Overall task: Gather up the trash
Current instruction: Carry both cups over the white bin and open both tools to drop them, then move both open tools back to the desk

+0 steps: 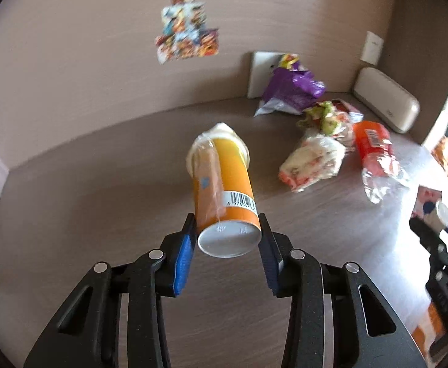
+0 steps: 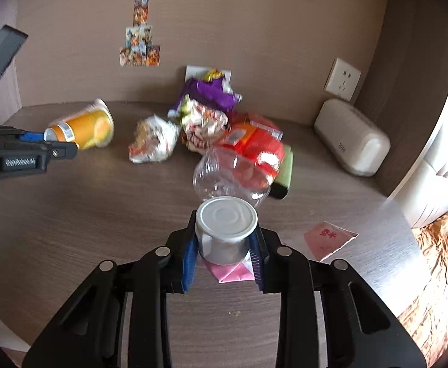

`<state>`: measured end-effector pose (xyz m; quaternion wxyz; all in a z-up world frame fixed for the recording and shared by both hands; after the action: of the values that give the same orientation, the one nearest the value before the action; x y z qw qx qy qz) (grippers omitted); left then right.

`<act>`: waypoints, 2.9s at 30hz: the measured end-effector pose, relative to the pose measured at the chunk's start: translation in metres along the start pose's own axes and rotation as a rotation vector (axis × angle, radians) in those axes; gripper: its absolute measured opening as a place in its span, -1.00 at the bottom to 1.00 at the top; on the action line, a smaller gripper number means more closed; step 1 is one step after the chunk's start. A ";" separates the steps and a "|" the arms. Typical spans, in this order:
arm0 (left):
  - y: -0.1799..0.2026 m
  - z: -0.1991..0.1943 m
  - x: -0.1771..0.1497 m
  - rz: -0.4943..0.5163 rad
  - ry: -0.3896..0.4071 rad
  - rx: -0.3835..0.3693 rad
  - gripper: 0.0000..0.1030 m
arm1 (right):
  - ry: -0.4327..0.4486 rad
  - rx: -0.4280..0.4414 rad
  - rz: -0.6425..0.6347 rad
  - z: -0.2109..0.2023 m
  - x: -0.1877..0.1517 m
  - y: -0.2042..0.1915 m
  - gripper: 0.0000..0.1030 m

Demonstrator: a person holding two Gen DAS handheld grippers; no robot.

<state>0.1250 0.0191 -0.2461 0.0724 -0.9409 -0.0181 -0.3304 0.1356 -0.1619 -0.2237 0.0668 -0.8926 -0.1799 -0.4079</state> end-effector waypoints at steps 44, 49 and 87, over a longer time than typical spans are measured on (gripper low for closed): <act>0.422 -0.068 -0.148 1.102 -0.011 -0.741 -0.26 | -0.269 -0.359 0.259 -0.153 -0.251 0.169 -0.39; 0.464 0.008 -0.204 1.163 -0.124 -0.785 -0.26 | -0.380 -0.320 0.191 -0.089 -0.335 0.181 -0.39; 0.518 0.159 -0.297 1.223 -0.265 -0.792 0.90 | -0.521 -0.289 0.019 0.017 -0.458 0.210 0.91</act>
<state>0.0340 -0.4660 -0.6182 -0.1041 -0.7706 0.6213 -0.0966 -0.0492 -0.4745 -0.5743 -0.1056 -0.9692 -0.1225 -0.1859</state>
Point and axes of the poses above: each gripper's, at about its wrist camera, not at the fingertips, and z roughly the way its jaws point, y to its right, x to its top, the point moved 7 cm from there along z, roughly the way its jaws point, and after that the axes turned 13 degrees about z, right-handed, at the moved point
